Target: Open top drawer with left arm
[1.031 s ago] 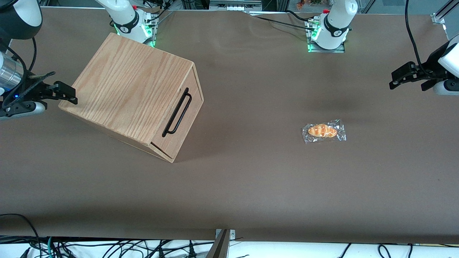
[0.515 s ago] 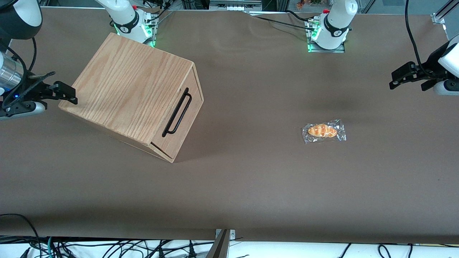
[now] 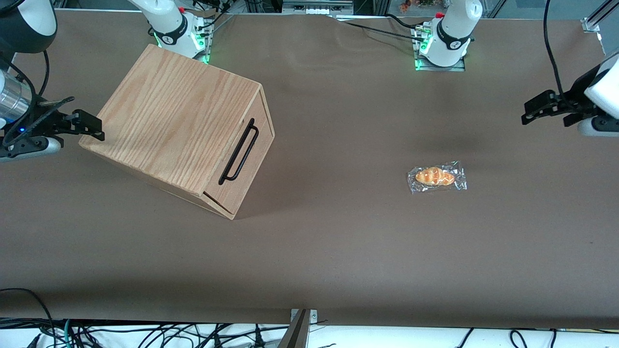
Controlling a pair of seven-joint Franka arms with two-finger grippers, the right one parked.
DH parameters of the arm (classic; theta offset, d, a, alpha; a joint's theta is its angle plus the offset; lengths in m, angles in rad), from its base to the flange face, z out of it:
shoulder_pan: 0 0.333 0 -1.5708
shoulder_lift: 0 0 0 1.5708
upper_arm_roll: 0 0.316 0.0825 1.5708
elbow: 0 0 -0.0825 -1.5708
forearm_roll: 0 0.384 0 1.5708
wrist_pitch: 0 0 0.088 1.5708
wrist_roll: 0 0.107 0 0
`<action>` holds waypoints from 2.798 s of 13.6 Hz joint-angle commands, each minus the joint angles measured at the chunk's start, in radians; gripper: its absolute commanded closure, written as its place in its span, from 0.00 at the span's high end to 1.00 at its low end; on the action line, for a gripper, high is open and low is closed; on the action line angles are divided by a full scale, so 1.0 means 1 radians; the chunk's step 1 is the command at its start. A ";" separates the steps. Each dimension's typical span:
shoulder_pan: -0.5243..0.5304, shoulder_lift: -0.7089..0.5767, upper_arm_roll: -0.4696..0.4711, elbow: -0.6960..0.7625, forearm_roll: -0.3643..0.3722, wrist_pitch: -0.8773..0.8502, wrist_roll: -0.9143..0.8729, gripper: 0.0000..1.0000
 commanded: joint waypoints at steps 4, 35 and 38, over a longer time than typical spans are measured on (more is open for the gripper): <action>-0.051 0.133 -0.025 0.028 -0.159 -0.006 0.004 1.00; -0.799 0.638 -0.022 0.296 -0.466 0.813 -0.516 1.00; -0.803 0.659 -0.017 0.296 -0.463 0.826 -0.519 1.00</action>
